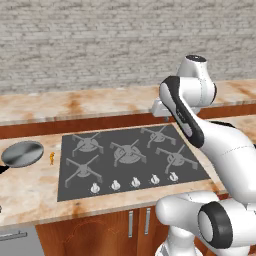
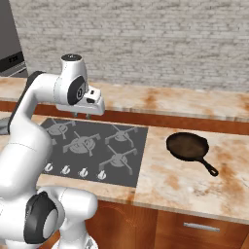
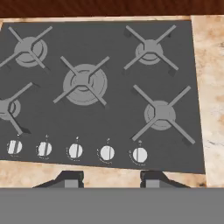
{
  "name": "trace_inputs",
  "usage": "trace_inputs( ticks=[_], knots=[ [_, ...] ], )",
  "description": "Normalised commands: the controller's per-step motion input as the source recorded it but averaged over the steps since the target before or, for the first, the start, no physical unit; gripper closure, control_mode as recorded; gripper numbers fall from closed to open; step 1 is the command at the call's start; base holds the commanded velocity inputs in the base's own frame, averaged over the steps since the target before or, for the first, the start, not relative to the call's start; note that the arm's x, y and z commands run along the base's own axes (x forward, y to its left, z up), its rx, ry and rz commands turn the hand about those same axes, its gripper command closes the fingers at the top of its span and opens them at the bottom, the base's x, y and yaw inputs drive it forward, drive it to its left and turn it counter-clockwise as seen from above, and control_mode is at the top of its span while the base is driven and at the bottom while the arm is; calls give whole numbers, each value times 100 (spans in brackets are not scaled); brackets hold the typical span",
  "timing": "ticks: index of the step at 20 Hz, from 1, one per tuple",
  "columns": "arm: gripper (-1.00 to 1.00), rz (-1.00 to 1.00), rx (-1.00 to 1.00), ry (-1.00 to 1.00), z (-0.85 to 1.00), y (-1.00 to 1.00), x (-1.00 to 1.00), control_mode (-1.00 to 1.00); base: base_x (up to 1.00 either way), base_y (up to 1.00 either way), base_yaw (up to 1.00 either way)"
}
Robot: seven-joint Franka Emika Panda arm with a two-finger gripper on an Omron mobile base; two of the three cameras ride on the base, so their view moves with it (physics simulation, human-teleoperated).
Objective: Place both pans onto different burners. Then place the garlic and the shrimp on different pans.
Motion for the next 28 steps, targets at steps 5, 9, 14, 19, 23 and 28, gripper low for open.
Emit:
trace_inputs(
  ticks=[5, 9, 14, 19, 23, 28],
  knots=[
    [-100, 3, 0, 0, 0, -30, 0, -100, 0, 0, 0],
    [-100, 7, -2, 0, 0, -51, -1, -100, 0, 0, 0],
    [-100, 10, -6, 0, -8, -50, 0, -100, 0, 0, 0],
    [-100, 11, -8, 1, -22, -50, 0, -100, 0, 0, 0],
    [-100, 9, -3, 4, -27, -62, 0, -100, 0, 0, 0],
    [-100, 2, 0, 10, -17, -59, 0, -100, 0, 0, 0]
  ],
)
